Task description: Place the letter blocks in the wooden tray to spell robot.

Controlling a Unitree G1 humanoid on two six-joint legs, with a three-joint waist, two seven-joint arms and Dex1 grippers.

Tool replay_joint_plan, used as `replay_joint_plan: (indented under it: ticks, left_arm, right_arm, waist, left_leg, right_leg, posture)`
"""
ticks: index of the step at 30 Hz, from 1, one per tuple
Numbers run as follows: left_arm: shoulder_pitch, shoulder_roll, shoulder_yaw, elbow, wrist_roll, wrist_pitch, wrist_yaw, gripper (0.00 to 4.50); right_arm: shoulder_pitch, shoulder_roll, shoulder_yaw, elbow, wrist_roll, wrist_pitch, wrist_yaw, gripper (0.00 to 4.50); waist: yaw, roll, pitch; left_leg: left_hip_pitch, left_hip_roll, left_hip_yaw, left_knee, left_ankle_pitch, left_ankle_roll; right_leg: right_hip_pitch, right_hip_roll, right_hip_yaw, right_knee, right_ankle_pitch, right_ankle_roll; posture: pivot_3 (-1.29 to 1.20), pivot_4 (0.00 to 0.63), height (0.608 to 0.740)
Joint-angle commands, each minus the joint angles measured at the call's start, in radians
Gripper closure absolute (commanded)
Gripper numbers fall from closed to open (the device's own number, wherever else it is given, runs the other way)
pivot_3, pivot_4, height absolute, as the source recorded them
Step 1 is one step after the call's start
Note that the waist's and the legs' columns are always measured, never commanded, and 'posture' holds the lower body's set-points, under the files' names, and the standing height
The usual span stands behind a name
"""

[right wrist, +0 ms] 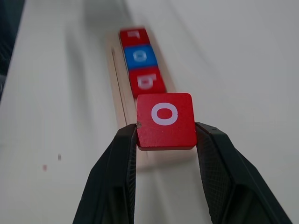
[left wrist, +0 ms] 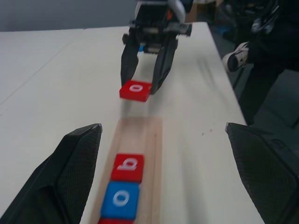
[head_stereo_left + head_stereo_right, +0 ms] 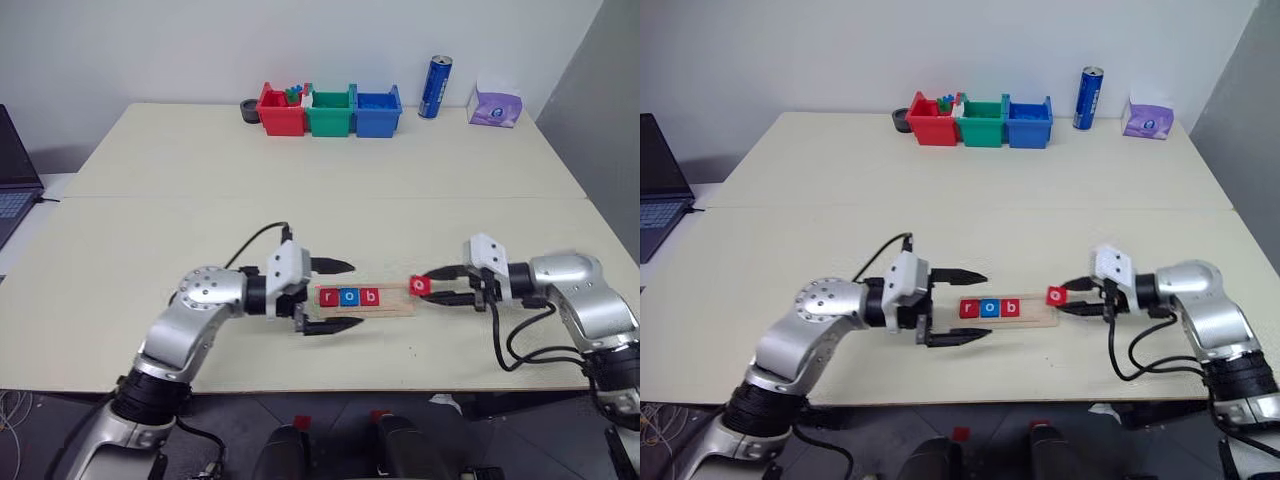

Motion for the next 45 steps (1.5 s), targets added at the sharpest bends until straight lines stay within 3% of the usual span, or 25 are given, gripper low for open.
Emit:
replay_joint_plan:
  ticks: [1,14,45]
  left_arm:
    - [0.012,0.053,0.058,0.022,-0.021,-0.046,-0.059,0.0]
    - [0.005,0.041,0.052,0.024,-0.008,-0.063,-0.051,0.0]
    - [0.005,0.032,0.037,0.016,-0.002,-0.071,-0.044,0.0]
  right_arm:
    - [-0.029,0.033,0.038,-0.016,-0.006,0.007,-0.007,3.04]
    - [-0.104,0.074,0.118,0.21,-0.115,-0.159,0.021,3.04]
    - [-0.141,0.098,0.138,0.31,-0.172,-0.235,0.053,3.04]
  waist:
    - [0.003,0.0,0.0]
    - [0.006,-0.001,0.0]
    - [0.005,-0.001,0.0]
  left_leg:
    - [0.0,0.0,0.0,0.0,0.0,0.0]
    - [-0.002,-0.001,0.001,0.001,0.0,0.0]
    - [-0.002,-0.001,0.001,0.001,0.0,0.0]
  right_leg:
    - [0.0,0.0,0.0,0.0,0.0,0.0]
    - [0.0,-0.006,-0.001,-0.001,0.0,0.001]
    - [0.0,-0.005,-0.001,0.0,0.0,0.001]
  posture:
    - [0.0,0.15,0.74]
    - [0.0,0.15,0.74]
    - [0.0,0.15,0.74]
